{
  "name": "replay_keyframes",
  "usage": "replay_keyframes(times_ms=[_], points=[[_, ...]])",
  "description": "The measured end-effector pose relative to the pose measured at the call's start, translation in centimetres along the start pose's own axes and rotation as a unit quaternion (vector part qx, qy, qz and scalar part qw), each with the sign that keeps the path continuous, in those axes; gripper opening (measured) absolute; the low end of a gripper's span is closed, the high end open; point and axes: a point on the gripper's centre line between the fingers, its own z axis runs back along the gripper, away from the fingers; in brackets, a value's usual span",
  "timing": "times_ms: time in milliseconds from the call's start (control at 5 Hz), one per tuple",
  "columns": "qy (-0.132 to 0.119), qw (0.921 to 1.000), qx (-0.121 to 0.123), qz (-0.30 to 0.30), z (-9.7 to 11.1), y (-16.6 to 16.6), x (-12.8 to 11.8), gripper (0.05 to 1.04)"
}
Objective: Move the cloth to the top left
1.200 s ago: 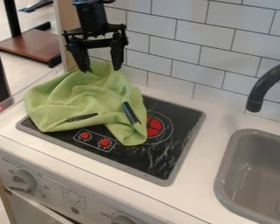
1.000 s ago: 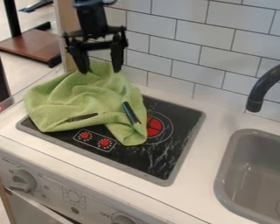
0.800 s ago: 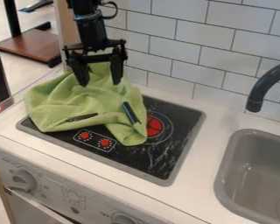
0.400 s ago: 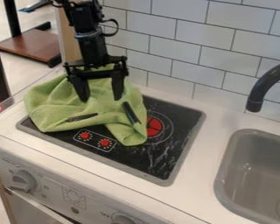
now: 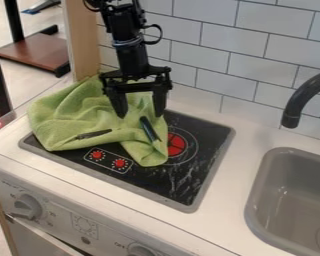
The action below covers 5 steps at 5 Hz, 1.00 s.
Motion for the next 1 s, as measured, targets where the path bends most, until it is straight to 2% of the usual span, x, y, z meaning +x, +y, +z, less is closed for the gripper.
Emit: replay_keyframes(times_ms=[200,400,600,800,1000], points=[[0.009,0.9998,-0.012,-0.014,-0.7,-0.9,0.6,0.999],[0.021,0.9995,0.001,-0.025,-1.8,-1.5,0.6,0.999],[0.013,0.9995,0.023,-0.018,-1.9,-0.9,0.9,0.934],[0.015,0.9990,0.034,-0.025,-2.3,-0.9,0.6,0.621],[0.019,0.9989,0.032,-0.028,-2.7,-1.1,0.2,0.331]])
